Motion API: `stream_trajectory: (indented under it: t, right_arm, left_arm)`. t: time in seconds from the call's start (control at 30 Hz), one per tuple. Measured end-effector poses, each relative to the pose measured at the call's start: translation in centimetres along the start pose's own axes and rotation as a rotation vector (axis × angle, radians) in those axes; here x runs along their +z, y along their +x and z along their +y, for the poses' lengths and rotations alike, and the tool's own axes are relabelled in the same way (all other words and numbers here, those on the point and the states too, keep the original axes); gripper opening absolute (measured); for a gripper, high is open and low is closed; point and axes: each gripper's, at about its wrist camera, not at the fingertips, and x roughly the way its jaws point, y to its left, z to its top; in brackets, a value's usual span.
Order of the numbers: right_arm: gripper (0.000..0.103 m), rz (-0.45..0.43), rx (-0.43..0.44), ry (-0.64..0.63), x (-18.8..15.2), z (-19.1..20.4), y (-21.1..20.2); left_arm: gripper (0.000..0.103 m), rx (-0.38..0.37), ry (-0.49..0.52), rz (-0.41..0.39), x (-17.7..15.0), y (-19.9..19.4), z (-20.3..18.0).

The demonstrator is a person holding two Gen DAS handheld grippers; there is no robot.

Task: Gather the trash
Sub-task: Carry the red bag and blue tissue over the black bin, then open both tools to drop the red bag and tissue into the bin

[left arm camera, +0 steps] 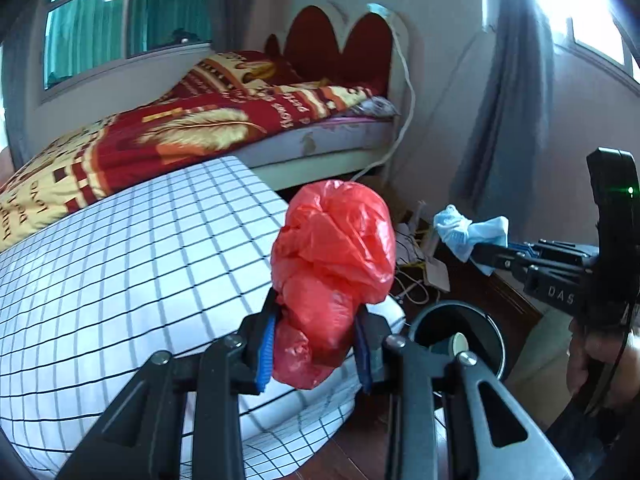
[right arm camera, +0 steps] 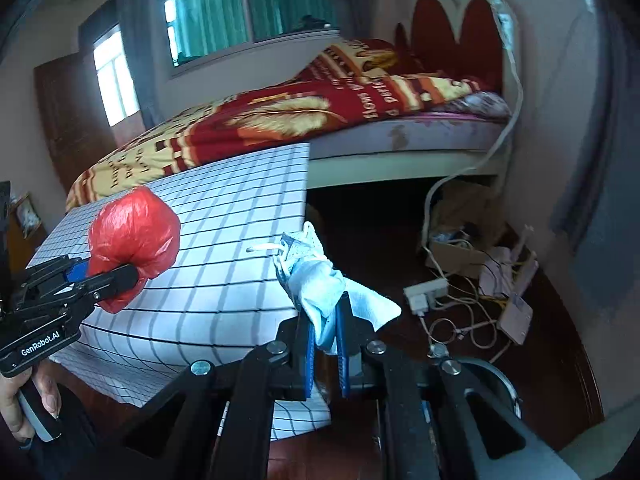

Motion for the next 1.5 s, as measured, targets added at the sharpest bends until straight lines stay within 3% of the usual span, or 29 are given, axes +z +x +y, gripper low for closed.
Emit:
stream_trajectory:
  t: [0.47, 0.83, 1.03, 1.43, 1.5]
  right_arm:
    - [0.010, 0.026, -0.129, 0.130, -4.5, -9.9, -2.7]
    - [0.010, 0.128, -0.185, 0.156, -9.1, -13.9, -2.2]
    - [0.010, 0.214, -0.200, 0.164, -12.3, -15.9, -0.6]
    - [0.010, 0.398, -0.148, 0.118, -16.7, -18.7, 5.9]
    - [0.010, 0.412, -0.137, 0.110, -17.0, -18.9, 7.0]
  left_arm:
    - [0.034, -0.141, 0.109, 0.075, -0.9, 3.7, -8.4]
    - [0.034, -0.249, 0.148, 0.184, -3.0, 8.0, -13.1]
    - [0.034, -0.306, 0.168, 0.278, -5.1, 11.5, -15.8]
    - [0.034, -0.342, 0.198, 0.435, -7.9, 17.9, -19.1]
    - [0.041, -0.360, 0.202, 0.472, -8.3, 19.1, -19.5]
